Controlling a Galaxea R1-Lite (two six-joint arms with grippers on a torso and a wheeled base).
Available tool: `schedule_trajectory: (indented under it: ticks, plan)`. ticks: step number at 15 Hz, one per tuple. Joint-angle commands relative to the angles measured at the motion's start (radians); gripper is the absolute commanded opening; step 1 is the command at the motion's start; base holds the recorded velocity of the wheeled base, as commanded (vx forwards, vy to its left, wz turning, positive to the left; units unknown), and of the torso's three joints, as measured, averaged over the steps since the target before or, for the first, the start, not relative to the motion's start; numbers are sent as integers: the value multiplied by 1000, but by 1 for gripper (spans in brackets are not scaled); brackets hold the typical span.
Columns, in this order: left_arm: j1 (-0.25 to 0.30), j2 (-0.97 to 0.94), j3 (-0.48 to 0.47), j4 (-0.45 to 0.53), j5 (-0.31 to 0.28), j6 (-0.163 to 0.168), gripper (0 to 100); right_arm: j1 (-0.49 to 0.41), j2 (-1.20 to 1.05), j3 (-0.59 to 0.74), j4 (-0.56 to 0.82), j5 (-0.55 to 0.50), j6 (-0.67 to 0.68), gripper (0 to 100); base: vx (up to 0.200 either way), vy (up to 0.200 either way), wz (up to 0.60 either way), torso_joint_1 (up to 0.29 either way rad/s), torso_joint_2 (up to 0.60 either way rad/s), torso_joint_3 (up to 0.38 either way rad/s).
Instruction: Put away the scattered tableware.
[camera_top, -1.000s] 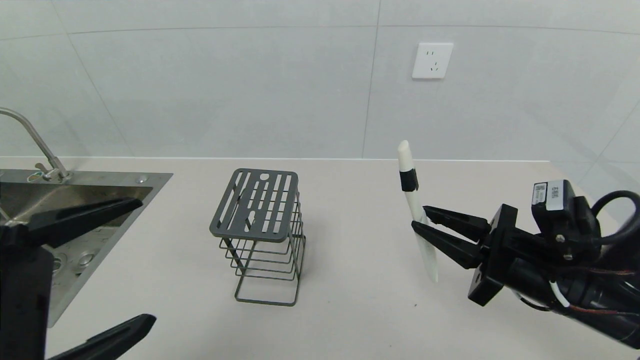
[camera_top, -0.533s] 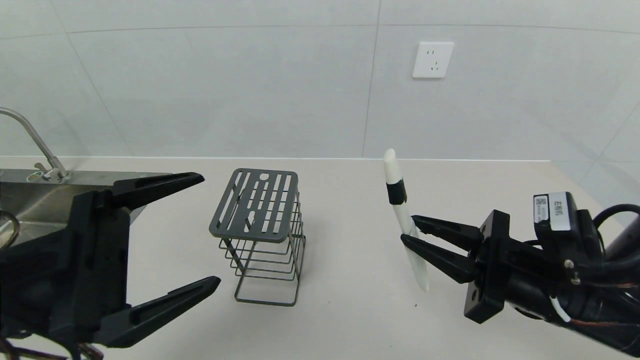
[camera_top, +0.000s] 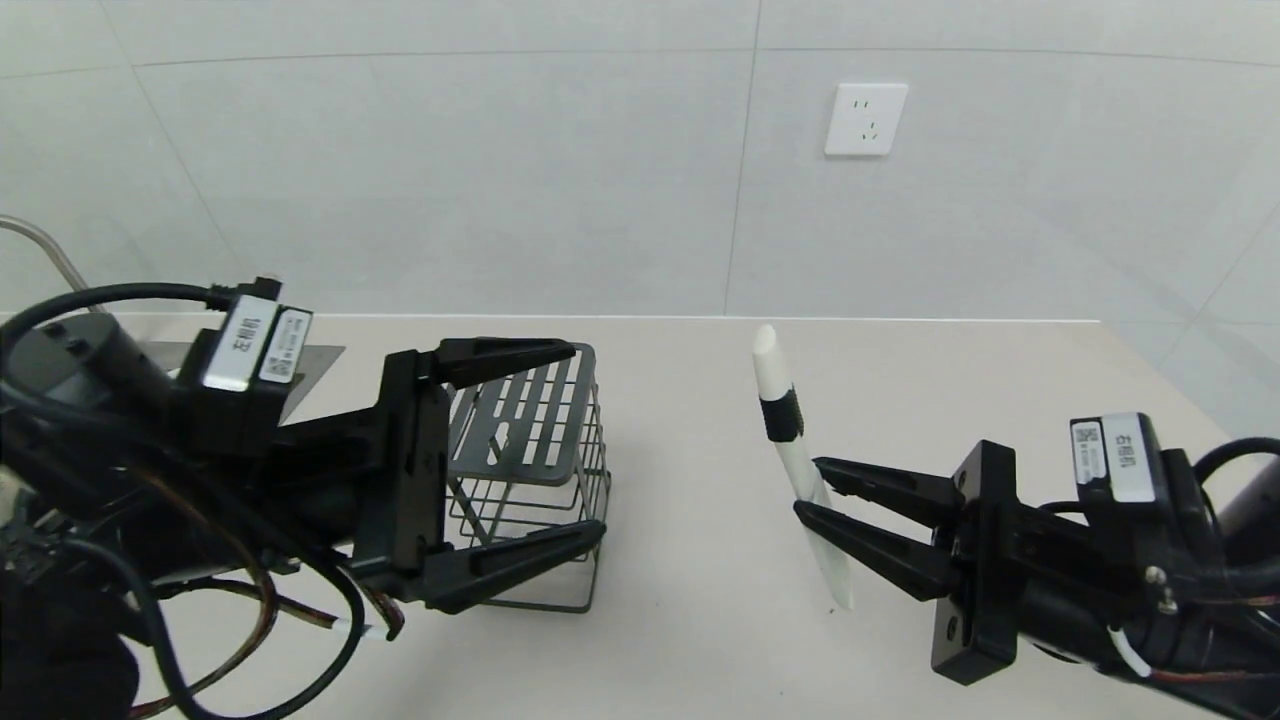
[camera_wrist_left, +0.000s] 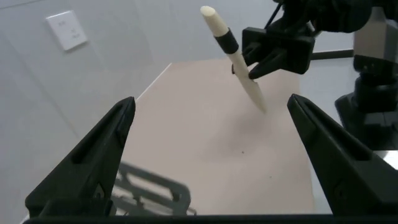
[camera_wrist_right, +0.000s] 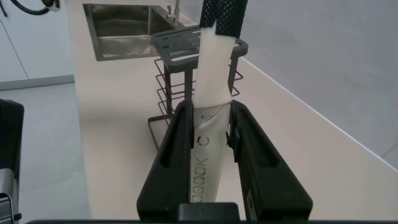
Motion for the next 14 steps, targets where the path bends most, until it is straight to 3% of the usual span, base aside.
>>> schedule_trajectory:
  ticks: [1, 5, 6, 10, 14]
  plan:
    - [-89, 100, -64, -12, 0, -29, 100, 18, -29, 9, -3, 3, 0, 0, 0, 0, 0, 0, 0, 0]
    - [-158, 182, -99, -112, 1, -106, 100, 24, -65, 89, -8, 11, -8, 0, 0, 0, 0, 0, 0, 0]
    - [-167, 192, -100, -119, 1, -111, 100, 28, -70, 89, -8, 15, -13, 0, 0, 0, 0, 0, 0, 0]
    - [-246, 319, -234, -208, 1, -178, 100, 48, -75, 90, -14, 32, -20, 0, 0, 0, 0, 0, 0, 0]
    - [-270, 360, -255, -216, 1, -209, 100, 54, -81, 92, -14, 32, -20, 0, 0, 0, 0, 0, 0, 0]
